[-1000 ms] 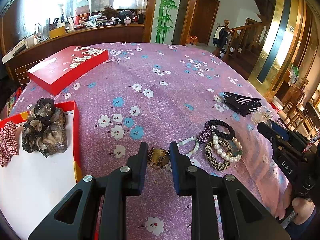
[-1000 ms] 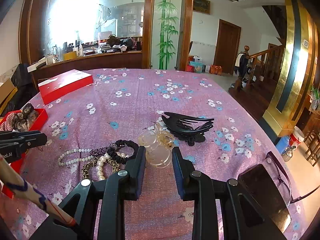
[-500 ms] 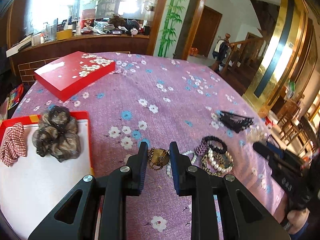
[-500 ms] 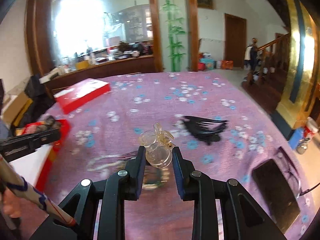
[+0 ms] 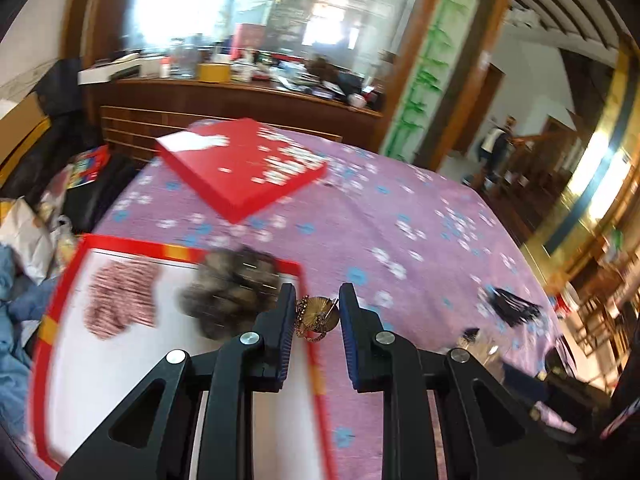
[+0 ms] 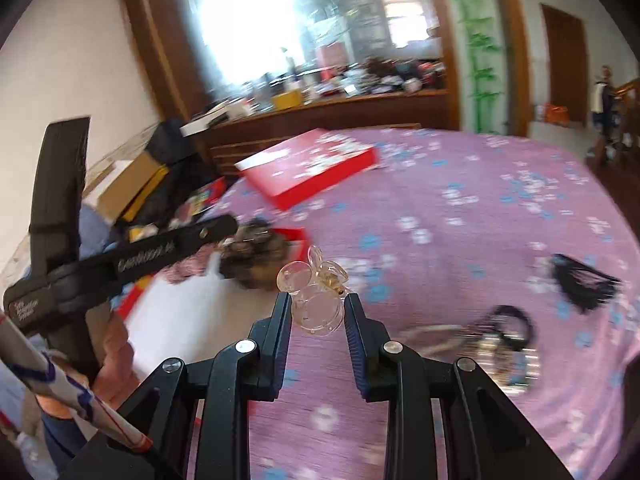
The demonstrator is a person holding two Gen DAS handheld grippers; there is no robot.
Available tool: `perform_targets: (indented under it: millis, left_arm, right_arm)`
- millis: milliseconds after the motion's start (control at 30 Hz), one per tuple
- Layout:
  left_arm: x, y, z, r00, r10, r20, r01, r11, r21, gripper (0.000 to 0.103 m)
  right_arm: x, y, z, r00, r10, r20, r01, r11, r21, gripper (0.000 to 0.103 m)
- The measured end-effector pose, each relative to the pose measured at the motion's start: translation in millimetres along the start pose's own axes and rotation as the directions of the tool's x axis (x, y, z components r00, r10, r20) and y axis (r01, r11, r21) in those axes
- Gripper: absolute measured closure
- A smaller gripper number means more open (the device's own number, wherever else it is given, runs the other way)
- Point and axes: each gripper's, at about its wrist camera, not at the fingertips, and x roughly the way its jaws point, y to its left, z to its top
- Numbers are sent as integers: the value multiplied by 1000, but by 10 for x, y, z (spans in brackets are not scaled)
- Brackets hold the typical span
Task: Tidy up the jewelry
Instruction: 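Carry the clip and brooch into the white box and release both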
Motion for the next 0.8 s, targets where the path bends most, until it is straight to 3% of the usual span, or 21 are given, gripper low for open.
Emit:
perform_targets:
  millis: [167, 367, 533, 800]
  left_arm:
    - [85, 595, 74, 995, 90, -50, -95, 989, -112, 82]
    - [449, 1137, -20, 975, 115, -193, -162, 954, -251, 82]
    - [602, 1160, -94, 960, 133, -245, -195, 949, -247, 82]
    - [712, 1146, -129, 945, 170, -278, -239, 942, -237, 82]
  right_arm:
    - [416, 341, 40, 992, 93, -81, -95, 995, -18, 74]
    - [972, 553, -16, 964, 148, -221, -152, 988, -1, 74]
    - [1208, 650, -131, 952, 126, -280, -139, 990, -25, 74]
    - [1435, 616, -151, 954, 76, -289, -91, 995, -39, 73]
